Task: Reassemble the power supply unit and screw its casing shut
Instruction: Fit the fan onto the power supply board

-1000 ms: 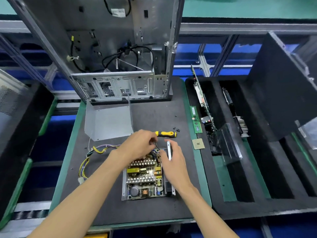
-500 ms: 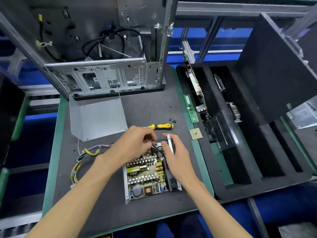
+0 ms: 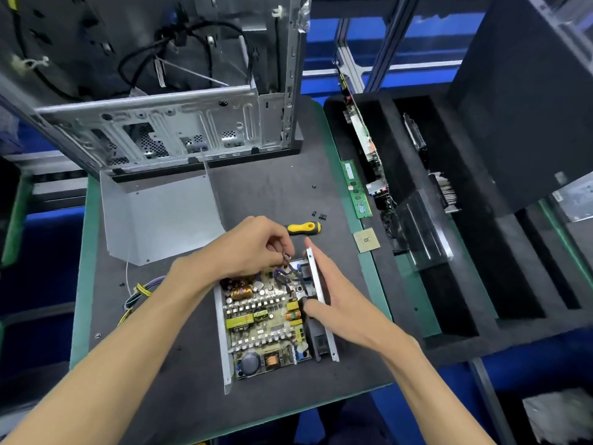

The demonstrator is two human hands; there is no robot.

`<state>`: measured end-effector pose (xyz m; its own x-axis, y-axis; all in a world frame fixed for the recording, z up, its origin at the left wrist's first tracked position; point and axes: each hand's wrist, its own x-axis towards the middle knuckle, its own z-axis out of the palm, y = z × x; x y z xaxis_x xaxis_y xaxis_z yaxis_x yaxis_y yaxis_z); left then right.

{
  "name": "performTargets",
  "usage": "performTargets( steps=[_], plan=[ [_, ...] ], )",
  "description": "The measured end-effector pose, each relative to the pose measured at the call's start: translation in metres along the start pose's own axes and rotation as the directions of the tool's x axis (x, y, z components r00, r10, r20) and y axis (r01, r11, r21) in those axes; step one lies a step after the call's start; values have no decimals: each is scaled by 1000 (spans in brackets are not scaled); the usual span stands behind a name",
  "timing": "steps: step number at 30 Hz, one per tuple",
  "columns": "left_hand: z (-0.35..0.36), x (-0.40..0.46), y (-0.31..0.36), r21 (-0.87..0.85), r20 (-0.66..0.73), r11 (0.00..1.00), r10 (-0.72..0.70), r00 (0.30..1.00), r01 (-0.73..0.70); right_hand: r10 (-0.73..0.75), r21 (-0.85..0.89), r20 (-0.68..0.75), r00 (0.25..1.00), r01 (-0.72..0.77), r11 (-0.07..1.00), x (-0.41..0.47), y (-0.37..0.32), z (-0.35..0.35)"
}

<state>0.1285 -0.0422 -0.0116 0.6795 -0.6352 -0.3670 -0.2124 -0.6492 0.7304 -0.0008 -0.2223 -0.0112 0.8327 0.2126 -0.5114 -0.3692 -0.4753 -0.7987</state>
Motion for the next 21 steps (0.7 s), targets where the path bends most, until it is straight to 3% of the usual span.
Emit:
performTargets(
  steps=[6,13,21],
  plan=[
    [0,3,-4,-77,68,996,-33,997,38,-8,60,5,1000,8,998,0,3,-4],
    [1,2,-10,-91,42,995,-43,998,47,-27,71,13,1000,26,997,2,6,-6],
    [-1,4,-7,28,27,998,-49,998,48,-36,67,16,999,35,997,3,7,-6]
  ],
)
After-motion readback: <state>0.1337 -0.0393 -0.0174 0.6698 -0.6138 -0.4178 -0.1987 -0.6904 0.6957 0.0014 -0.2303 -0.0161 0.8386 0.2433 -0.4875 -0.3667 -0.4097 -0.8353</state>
